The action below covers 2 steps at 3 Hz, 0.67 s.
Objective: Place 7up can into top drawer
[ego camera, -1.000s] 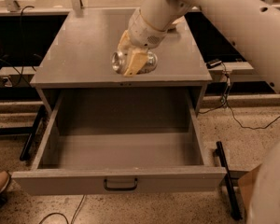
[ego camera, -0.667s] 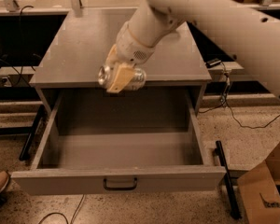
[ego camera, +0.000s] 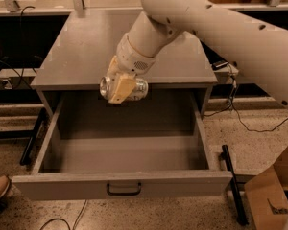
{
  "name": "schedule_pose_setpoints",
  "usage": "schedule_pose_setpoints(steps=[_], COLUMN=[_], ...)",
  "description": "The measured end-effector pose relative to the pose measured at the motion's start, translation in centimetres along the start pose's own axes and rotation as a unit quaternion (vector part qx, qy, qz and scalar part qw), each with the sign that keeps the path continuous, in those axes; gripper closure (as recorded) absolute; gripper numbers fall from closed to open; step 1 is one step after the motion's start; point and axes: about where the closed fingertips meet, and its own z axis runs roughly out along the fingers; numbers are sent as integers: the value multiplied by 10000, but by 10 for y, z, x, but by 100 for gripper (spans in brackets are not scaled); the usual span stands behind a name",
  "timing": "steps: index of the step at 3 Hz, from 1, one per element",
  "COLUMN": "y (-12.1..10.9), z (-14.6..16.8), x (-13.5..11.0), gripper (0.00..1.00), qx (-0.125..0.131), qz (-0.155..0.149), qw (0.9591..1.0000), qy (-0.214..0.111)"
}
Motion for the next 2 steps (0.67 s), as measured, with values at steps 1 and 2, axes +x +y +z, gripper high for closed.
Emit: schedule_pose_setpoints(steps=[1,2], y=[12,34], z=[36,98], x=[8,19], gripper=[100,100], qx=[-157,-318], qz=[303,814], qw=[9994,9961], qy=[-25,-146])
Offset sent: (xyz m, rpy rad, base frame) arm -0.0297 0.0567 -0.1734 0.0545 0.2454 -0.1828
